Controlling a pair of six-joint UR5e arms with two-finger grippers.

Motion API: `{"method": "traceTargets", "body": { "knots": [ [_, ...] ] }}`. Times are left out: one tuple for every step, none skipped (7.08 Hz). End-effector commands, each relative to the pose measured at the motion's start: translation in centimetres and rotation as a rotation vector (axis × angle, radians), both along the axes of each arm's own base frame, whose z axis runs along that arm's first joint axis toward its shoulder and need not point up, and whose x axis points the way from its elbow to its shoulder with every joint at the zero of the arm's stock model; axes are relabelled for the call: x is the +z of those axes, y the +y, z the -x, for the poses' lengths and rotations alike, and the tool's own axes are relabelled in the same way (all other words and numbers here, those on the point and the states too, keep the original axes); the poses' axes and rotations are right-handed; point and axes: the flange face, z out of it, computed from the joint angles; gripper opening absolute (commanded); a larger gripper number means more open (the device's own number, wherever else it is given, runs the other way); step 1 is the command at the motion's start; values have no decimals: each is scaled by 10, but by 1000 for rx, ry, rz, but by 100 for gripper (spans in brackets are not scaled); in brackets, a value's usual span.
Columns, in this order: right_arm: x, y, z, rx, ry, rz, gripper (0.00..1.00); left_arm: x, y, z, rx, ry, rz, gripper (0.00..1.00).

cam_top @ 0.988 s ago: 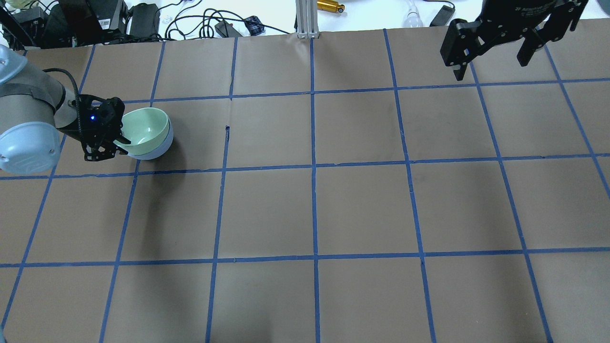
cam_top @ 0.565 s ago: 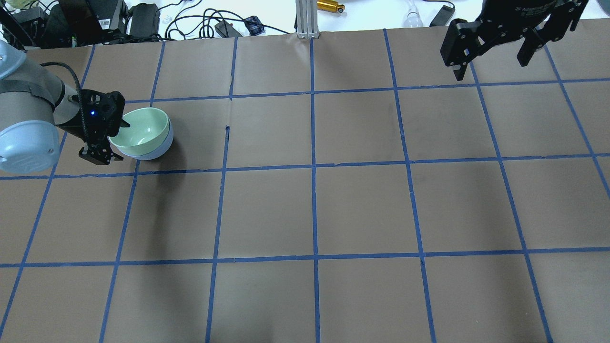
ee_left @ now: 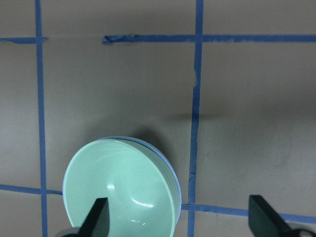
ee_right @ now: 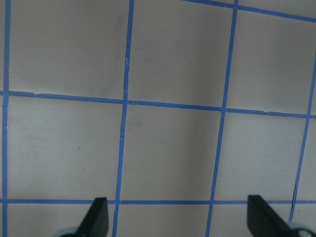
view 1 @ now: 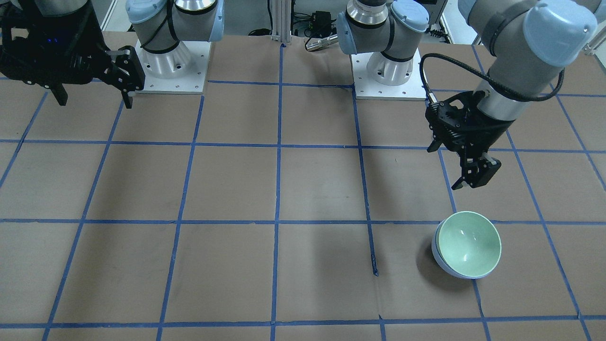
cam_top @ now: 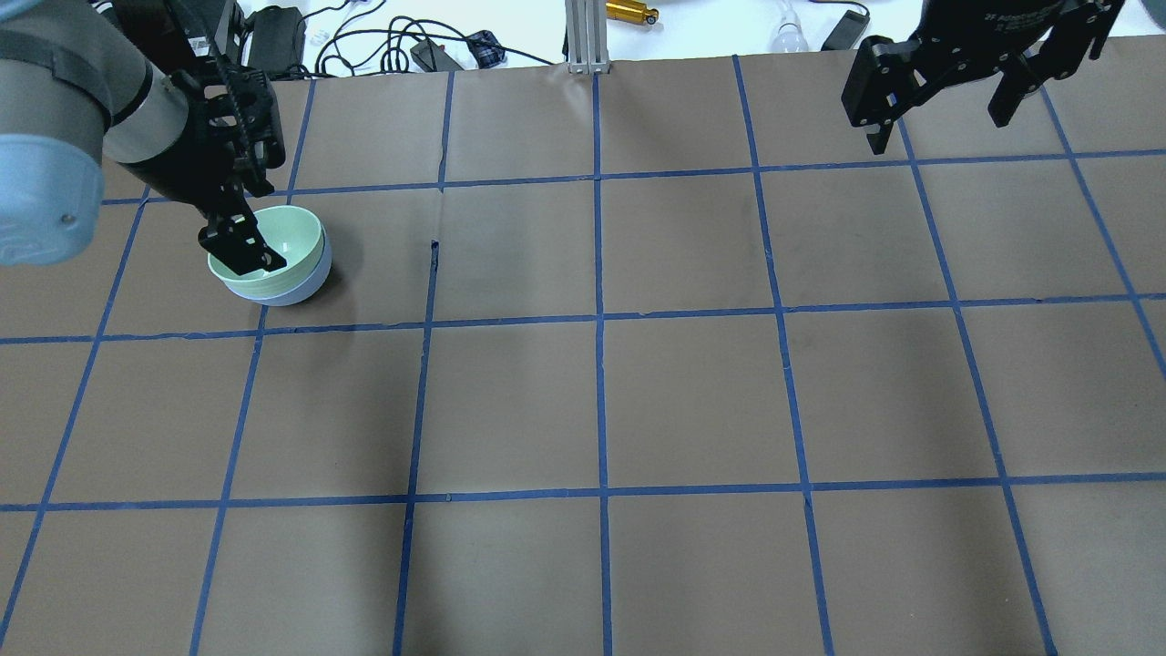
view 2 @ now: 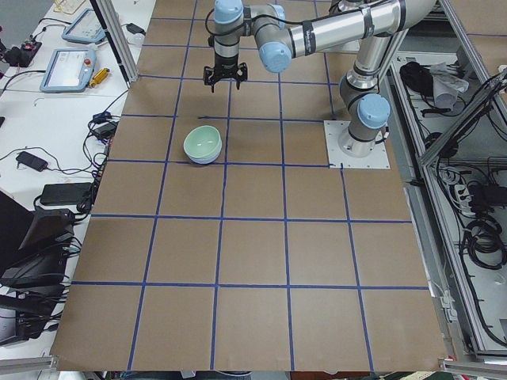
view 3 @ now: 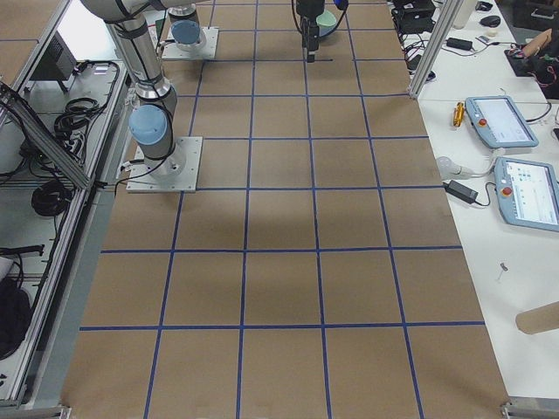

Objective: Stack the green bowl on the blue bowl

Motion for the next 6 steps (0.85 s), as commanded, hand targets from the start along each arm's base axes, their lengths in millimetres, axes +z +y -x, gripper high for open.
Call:
{"method": "traceTargets", "body": {
  "knots": [
    [0,0,0,0,0,0,100,57,6,53,138,9,-13,100],
    [0,0,0,0,0,0,100,63,11,62,223,-12,-11,100],
    [0,0,0,0,0,0,100,69,16,66,366,-4,-7,100],
    [0,0,0,0,0,0,100,75,23,65,454,-4,2,100],
    [0,0,0,0,0,0,100,75,26,62,559,-33,8,100],
    [0,0,0,0,0,0,100,81,30,62,732,-18,8,100]
  ]
}}
